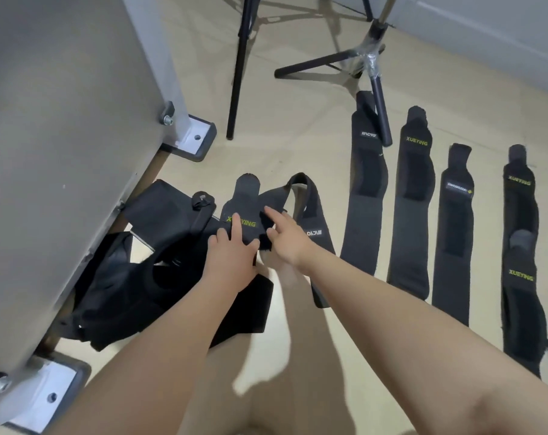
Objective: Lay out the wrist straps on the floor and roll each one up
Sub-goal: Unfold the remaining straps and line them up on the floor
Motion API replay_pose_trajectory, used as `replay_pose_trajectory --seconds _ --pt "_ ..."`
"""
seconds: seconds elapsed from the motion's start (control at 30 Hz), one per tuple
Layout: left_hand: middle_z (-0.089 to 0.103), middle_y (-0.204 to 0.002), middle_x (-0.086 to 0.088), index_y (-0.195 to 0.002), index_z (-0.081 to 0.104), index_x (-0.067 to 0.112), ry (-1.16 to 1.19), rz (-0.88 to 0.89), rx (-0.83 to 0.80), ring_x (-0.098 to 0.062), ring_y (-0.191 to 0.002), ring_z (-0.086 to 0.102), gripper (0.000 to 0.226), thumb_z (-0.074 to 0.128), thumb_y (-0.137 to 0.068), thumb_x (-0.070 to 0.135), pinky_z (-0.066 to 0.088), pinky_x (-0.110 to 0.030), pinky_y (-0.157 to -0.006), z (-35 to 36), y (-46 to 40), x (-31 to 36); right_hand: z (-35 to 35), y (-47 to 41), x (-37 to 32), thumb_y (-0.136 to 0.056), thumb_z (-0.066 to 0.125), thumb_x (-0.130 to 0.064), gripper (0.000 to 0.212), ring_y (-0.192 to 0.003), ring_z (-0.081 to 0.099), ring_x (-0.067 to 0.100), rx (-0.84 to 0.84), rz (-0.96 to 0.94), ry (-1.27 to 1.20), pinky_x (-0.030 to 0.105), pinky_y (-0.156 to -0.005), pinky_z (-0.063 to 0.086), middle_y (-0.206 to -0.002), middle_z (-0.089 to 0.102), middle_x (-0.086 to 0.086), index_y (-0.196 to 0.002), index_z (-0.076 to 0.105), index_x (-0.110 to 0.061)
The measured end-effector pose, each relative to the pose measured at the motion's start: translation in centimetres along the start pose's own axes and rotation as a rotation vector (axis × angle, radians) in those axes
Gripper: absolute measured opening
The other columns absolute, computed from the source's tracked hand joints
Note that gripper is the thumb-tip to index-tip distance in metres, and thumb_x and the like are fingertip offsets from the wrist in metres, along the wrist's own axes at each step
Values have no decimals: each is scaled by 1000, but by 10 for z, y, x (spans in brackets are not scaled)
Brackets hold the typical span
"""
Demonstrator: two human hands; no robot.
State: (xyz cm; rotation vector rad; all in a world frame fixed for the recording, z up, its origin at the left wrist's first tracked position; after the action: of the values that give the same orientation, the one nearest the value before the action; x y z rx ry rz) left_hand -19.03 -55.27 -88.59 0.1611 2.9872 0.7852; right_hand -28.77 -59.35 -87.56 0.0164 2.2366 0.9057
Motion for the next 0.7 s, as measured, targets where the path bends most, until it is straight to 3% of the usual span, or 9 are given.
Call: replay_pose_trajectory --seconds 0.1,0.23,0.33,0.43,0.5,0.6,0.63,0.7 --pt "-7 -156 -17 -135 34 28 11 1 9 -37 -123 34 49 46 -91 47 30 -41 -99 1 1 0 1 -9 -6 -101 32 -13 45 -133 34 29 10 49 -107 34 -110 28 -147 34 14 -145 31 -9" --pt "17 -153 -16 -138 27 17 199 -185 78 -33 -125 38 69 54 -86 54 34 -38 -97 -6 -3 -13 -9 -8 -6 -93 47 -13 28 -96 58 19 258 92 -587 32 -95 47 -107 64 6 -119 57 -10" --pt "33 -144 -14 -145 14 12 331 -277 100 -32 -124 40 87 60 -83 51 37 -40 -96 -12 -3 -16 -15 3 1 -91 54 -5 12 -70 53 13 398 165 -892 18 -66 48 -74 57 0 -87 60 -14" --pt "27 -149 -13 -149 2 15 440 -283 187 -35 -126 40 86 57 -87 36 37 -44 -97 -19 1 -17 -22 20 2 -90 56 -2 19 -59 46 11 420 224 -1028 18 -58 42 -63 49 -1 -78 53 -17" --pt "26 -151 -9 -150 1 19 709 -260 254 -33 -129 38 88 59 -86 37 35 -47 -101 -21 7 -18 -24 30 1 -92 51 -4 19 -64 50 12 397 219 -1013 23 -65 47 -70 53 1 -81 50 -19" --pt "37 -148 -1 -150 3 28 1238 -196 301 -21 -135 36 106 69 -71 52 32 -44 -110 -29 18 -13 -30 51 -1 -97 45 -11 15 -103 59 25 350 197 -987 40 -92 51 -113 59 11 -100 53 -23" --pt "42 -144 2 -150 9 27 1297 -184 295 -18 -134 39 107 72 -68 53 34 -39 -109 -31 21 -11 -35 59 0 -98 43 -11 17 -104 59 26 344 181 -998 41 -92 51 -117 58 13 -99 53 -25" --pt "54 -127 5 -139 36 20 1265 -168 241 -15 -121 50 83 75 -70 46 42 -31 -98 -34 24 -4 -45 73 3 -99 41 -9 21 -99 60 26 355 144 -1003 41 -89 53 -117 59 14 -98 55 -25"
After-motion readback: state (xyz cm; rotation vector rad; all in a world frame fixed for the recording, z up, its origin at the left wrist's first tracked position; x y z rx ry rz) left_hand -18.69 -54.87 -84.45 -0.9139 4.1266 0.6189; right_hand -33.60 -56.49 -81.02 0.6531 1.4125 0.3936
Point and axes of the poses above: each hand's wrist, its own y-axis away from the middle knuckle, its own z-axis out of the palm, x = y × z, the point moved 6 cm from there along -y, towards the middle knuckle
